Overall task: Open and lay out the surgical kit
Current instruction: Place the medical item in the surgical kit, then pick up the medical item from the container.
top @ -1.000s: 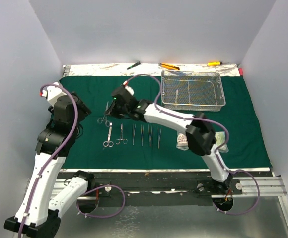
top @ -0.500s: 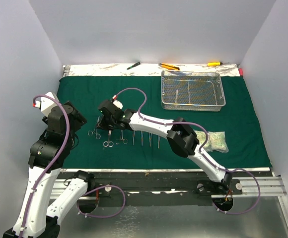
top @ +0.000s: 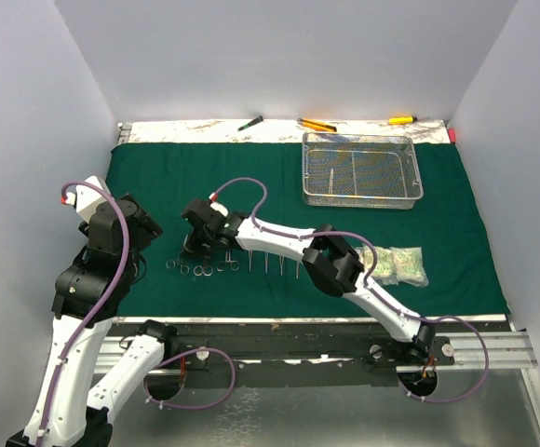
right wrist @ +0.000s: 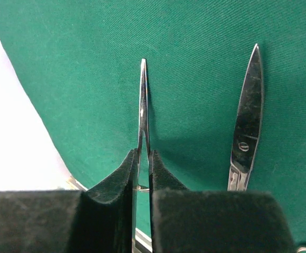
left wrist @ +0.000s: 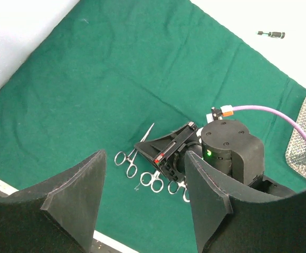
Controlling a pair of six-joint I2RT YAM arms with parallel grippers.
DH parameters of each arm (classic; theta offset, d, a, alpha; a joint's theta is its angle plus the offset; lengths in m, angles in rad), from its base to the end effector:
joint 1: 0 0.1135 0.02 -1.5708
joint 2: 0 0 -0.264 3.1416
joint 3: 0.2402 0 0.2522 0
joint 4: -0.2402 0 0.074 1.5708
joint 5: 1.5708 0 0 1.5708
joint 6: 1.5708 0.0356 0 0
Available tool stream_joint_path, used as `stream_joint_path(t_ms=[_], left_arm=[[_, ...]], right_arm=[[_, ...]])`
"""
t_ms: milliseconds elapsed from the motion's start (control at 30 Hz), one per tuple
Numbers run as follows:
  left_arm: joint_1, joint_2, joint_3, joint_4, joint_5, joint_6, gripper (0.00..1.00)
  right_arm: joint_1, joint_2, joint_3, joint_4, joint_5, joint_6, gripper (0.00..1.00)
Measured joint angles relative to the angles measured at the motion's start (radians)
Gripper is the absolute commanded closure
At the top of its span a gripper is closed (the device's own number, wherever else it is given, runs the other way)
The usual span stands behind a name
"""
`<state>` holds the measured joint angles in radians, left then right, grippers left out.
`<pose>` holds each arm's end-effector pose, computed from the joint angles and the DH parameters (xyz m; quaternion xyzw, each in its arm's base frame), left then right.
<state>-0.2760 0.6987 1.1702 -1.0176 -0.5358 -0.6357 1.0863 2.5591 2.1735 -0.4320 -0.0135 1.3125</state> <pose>0.0995 -0.0093 0.3937 -0.2780 0.8037 -0.0010 0.5260 0.2627 0.5002 0.1422 0.1025 0.9242 0.3450 0.1276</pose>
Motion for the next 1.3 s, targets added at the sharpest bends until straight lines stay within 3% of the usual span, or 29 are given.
stream_joint_path(t_ms=[100, 233, 500, 600, 767, 900, 1033, 1167, 1300], left_arm=[[0.0, 0.0, 0.0, -0.003, 0.0, 0.0, 0.37], [0.0, 0.0, 0.0, -0.003, 0.0, -0.001, 0.37], [0.0, 0.01, 0.002, -0.003, 0.0, 0.0, 0.37], [0.0, 0.019, 0.016, 0.0, 0.0, 0.002, 0.37], [0.0, 0.018, 0.021, 0.03, 0.008, 0.014, 0.37], [0.0, 0.02, 0.021, 0.084, 0.027, 0.032, 0.37], [0.0, 0.038, 0.02, 0.15, 0.036, 0.045, 0.37], [0.0, 0.089, 0.017, 0.211, 0.04, 0.054, 0.37], [0.0, 0.138, 0.003, 0.26, 0.04, 0.053, 0.37]], right_arm=[[0.0, 0.002, 0.016, -0.02, -0.001, -0.004, 0.72], [0.0, 0.017, 0.07, -0.04, -0.004, -0.021, 0.61], [-0.003, -0.008, 0.094, -0.06, 0.002, -0.119, 0.58], [-0.015, -0.101, 0.027, -0.072, 0.03, -0.195, 0.57], [-0.06, -0.391, -0.134, -0.114, 0.135, -0.359, 0.53], [-0.168, -0.626, -0.211, -0.13, 0.231, -0.493, 0.45], [-0.356, -0.771, -0.27, -0.143, 0.317, -0.624, 0.41], [-0.547, -0.789, -0.328, -0.165, 0.356, -0.741, 0.42], [-0.655, -0.719, -0.34, -0.232, 0.356, -0.815, 0.44]])
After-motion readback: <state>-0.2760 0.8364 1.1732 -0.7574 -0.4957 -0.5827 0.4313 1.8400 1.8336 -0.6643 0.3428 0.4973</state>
